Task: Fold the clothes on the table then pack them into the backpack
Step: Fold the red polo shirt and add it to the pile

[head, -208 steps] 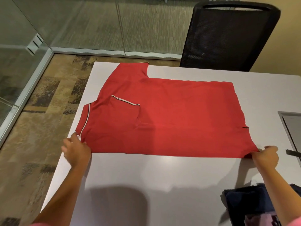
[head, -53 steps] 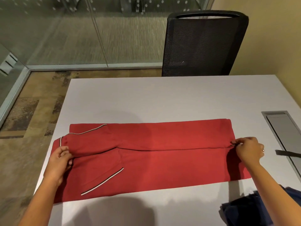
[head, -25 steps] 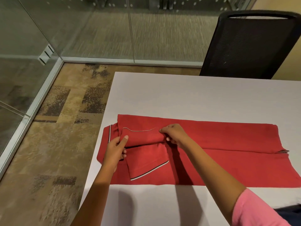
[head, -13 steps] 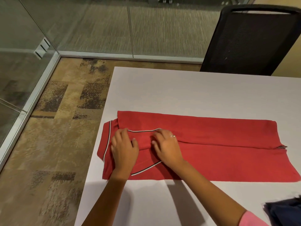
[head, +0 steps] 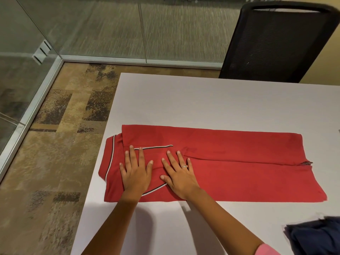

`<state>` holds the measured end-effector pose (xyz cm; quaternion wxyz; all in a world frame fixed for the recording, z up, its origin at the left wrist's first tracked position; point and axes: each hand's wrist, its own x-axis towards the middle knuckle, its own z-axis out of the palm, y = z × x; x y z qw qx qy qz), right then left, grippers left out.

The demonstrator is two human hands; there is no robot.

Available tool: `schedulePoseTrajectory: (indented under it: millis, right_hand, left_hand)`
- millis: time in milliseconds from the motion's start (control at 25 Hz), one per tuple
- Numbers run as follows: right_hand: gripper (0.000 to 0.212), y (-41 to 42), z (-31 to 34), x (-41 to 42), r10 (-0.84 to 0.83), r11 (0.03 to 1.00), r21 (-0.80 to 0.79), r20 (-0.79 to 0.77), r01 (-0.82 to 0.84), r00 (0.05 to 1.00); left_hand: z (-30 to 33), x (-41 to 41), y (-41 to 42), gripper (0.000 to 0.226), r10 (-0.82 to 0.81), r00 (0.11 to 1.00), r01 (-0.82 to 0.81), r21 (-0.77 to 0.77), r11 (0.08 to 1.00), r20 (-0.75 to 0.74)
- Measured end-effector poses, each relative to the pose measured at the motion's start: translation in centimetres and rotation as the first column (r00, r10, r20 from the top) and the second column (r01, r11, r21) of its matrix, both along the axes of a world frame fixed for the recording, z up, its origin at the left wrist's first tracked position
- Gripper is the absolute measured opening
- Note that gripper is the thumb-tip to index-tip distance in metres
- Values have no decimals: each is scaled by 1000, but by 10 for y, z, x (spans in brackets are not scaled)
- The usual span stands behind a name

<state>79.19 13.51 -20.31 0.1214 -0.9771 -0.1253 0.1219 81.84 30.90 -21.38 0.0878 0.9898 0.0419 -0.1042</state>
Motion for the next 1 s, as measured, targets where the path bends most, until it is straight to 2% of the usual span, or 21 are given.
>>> schedulePoseTrajectory:
  millis: [80,200,280,360,440,520,680,800,1000]
  right_hand:
    - [68,-24,2,-6,-82,994,74,36,79,996]
    - [66,-88,9,-12,-413,900,192,92,391,906]
    - [59,-143,15,-13,-656,740,254,75,622,751]
    - [49,-203,21,-17,-836,542,278,86,793,541]
    - [45,-252,26,-18,-928,370,249,60,895,367]
    - [51,-296,30,-24,-966,256,158,23,954,256]
    - [65,-354,37,-27,-979,186,-10,-80,982,185]
    - [68,-383,38,-24,-962,194,-67,-209,979,176]
    - [45,-405,44,-27,-863,278,73,-419,958,282]
  left_hand:
    - [2,0,-6,70,31,1000,-31,-2,1000,4]
    - [12,0,-27,67,82,994,-80,-32,996,71]
    - [18,-3,-53,66,24,995,-17,-65,998,98]
    - [21,-9,-82,67,-69,993,76,-76,994,94]
    - [16,-15,-96,69,-99,993,103,-67,992,68]
    - [8,-22,-102,74,-109,993,111,-44,993,36]
    - [2,-26,-100,74,-150,988,150,-2,989,41]
    - [2,-26,-103,76,-135,990,135,-10,991,33]
    - [0,-24,-101,88,-140,990,139,-14,990,-8]
